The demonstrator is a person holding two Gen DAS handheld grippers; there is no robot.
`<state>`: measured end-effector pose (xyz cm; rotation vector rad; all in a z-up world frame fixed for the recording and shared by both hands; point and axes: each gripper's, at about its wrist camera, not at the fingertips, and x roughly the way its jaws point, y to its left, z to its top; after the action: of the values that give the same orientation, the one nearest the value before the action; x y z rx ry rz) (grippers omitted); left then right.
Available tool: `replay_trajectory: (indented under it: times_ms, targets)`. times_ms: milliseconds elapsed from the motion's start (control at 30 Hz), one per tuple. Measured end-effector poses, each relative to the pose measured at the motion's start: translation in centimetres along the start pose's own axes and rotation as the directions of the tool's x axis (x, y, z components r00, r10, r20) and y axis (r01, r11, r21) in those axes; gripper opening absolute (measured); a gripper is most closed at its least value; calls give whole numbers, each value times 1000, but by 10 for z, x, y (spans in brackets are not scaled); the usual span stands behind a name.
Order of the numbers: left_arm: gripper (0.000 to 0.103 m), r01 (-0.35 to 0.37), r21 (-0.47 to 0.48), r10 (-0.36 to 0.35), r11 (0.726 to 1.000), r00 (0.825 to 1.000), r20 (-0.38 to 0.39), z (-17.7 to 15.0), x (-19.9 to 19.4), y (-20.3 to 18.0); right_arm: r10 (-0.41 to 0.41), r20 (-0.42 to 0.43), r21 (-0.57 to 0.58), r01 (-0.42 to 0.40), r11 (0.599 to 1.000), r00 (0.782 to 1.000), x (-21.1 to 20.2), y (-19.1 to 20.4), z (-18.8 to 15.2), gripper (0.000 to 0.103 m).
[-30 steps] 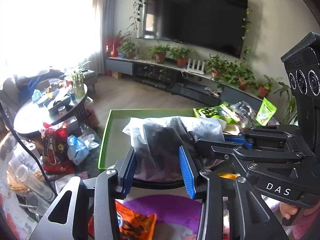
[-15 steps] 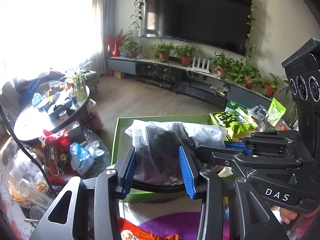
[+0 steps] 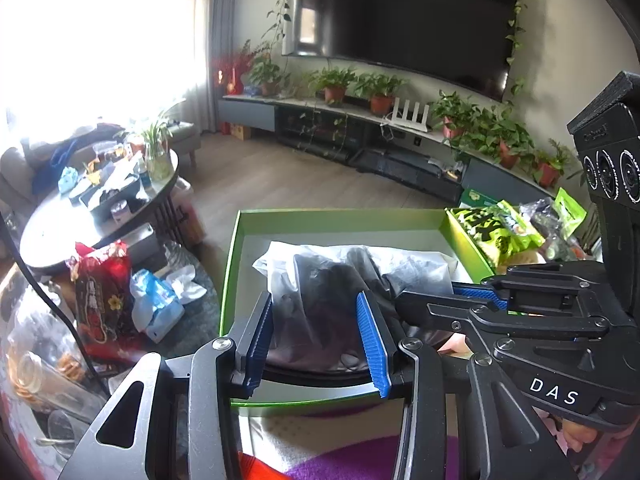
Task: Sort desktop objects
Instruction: 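Open the right tool to drop the grey bag into the green box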
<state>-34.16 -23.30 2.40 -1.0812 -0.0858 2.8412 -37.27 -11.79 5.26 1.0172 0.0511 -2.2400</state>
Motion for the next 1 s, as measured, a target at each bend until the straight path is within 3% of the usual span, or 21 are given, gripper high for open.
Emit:
replay_trajectory:
  times_ms: [367,567,1000]
  targets:
    - [42,-62,-34,58,998,993,-106,-12,28,-2,-76,-119,27,79,996,990,30,-11,-13,12]
    - [42,-68,-45,64,997,994,-93,-12,20,-4,-94,-124,35,99,995,988,24,-13,-12,18]
    - [42,-74,-50,70,996,995,-65,-6,-3,-9,-110,-104,16,112,994,988,1,-1,-9,19]
